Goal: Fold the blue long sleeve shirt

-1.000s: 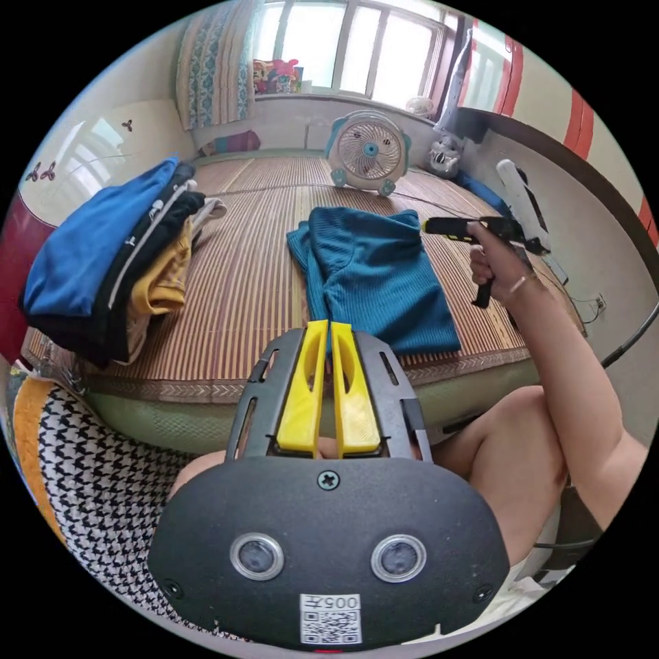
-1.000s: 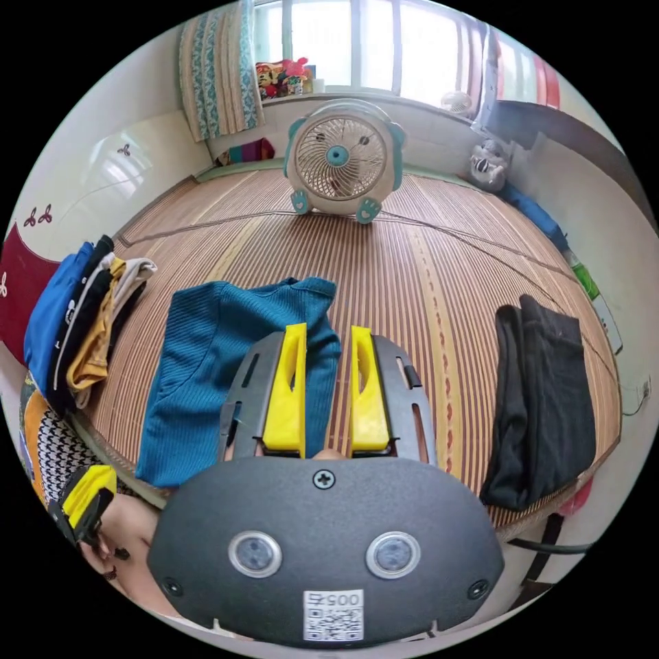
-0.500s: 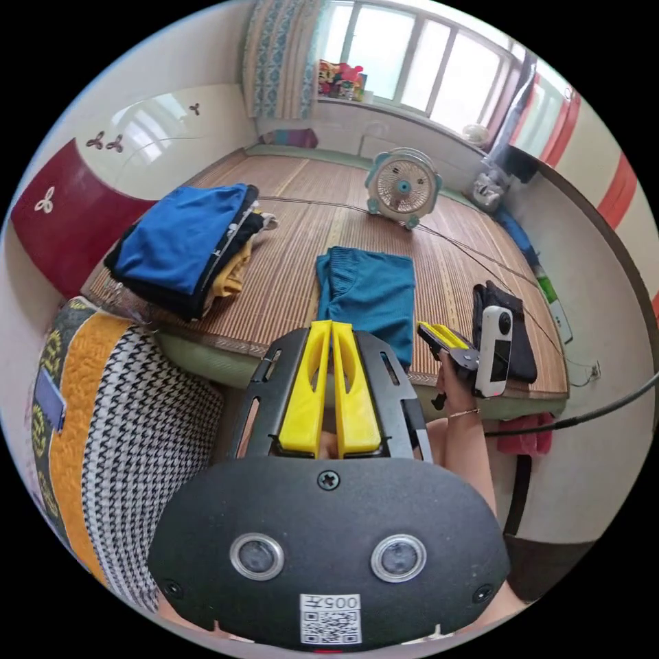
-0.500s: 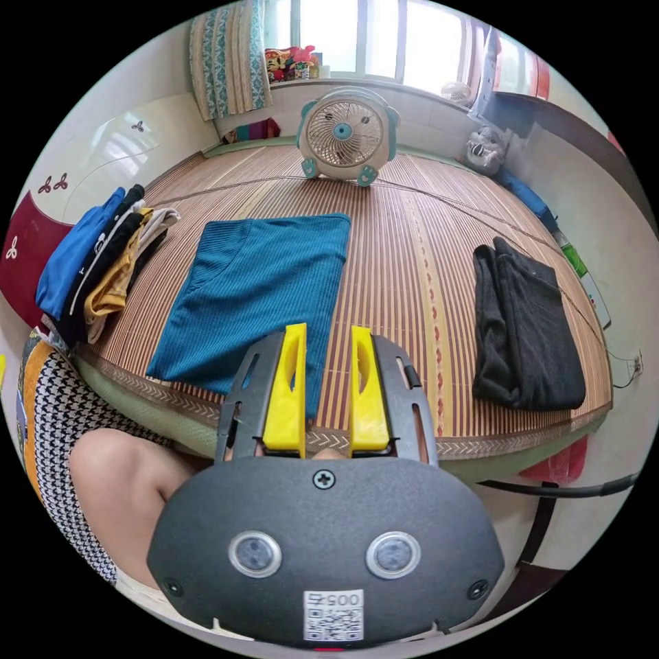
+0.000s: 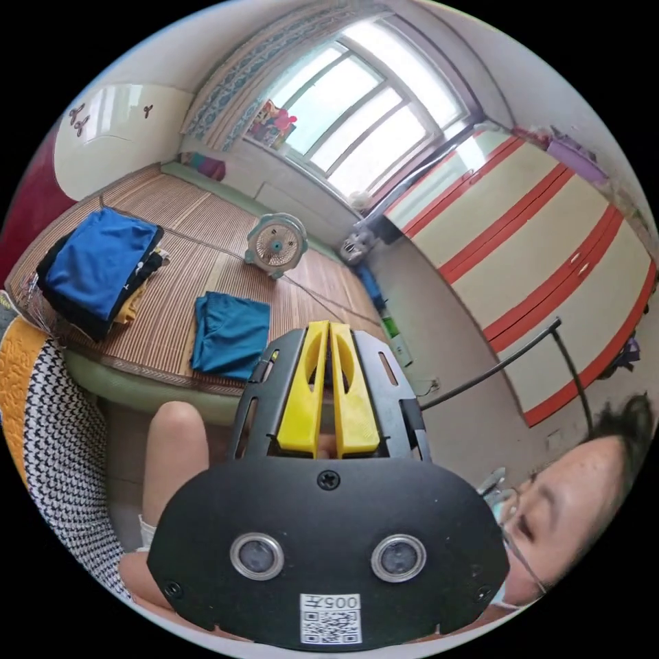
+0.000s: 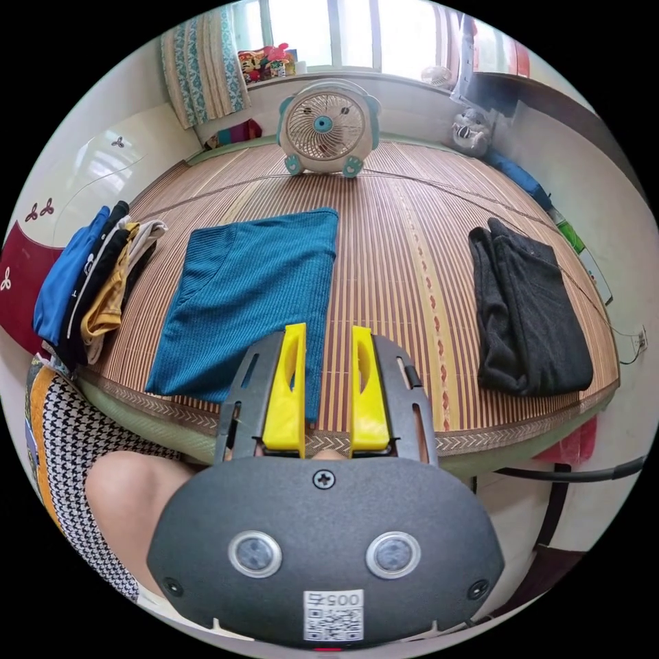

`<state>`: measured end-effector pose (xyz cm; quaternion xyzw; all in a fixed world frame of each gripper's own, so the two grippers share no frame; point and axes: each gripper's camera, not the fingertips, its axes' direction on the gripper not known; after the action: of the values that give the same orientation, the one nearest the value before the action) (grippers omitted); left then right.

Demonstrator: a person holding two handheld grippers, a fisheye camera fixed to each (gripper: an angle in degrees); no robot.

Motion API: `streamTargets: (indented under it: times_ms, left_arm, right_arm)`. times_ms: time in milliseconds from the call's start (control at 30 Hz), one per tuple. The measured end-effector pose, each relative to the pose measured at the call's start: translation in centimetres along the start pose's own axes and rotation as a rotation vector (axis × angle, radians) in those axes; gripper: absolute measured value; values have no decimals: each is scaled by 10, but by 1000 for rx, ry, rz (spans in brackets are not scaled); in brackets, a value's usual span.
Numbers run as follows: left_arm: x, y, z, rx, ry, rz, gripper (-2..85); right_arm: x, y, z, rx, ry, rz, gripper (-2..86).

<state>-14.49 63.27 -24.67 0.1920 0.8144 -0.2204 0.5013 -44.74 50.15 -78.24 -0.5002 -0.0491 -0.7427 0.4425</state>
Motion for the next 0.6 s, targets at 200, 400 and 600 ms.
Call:
streamTargets:
  times_ms: [200, 400, 600]
  left_arm:
    - [-2, 1, -25, -34, 64, 23, -7]
    - [-2, 0, -30, -79, 101, 46, -7]
    - [-6, -2, -33, -107, 112, 55, -7]
  right_arm:
    - [-9, 2, -2, 8, 36, -38, 69]
    - [-13, 2, -1, -1, 49, -46, 76]
    - [-16, 3, -3, 0, 55, -49, 80]
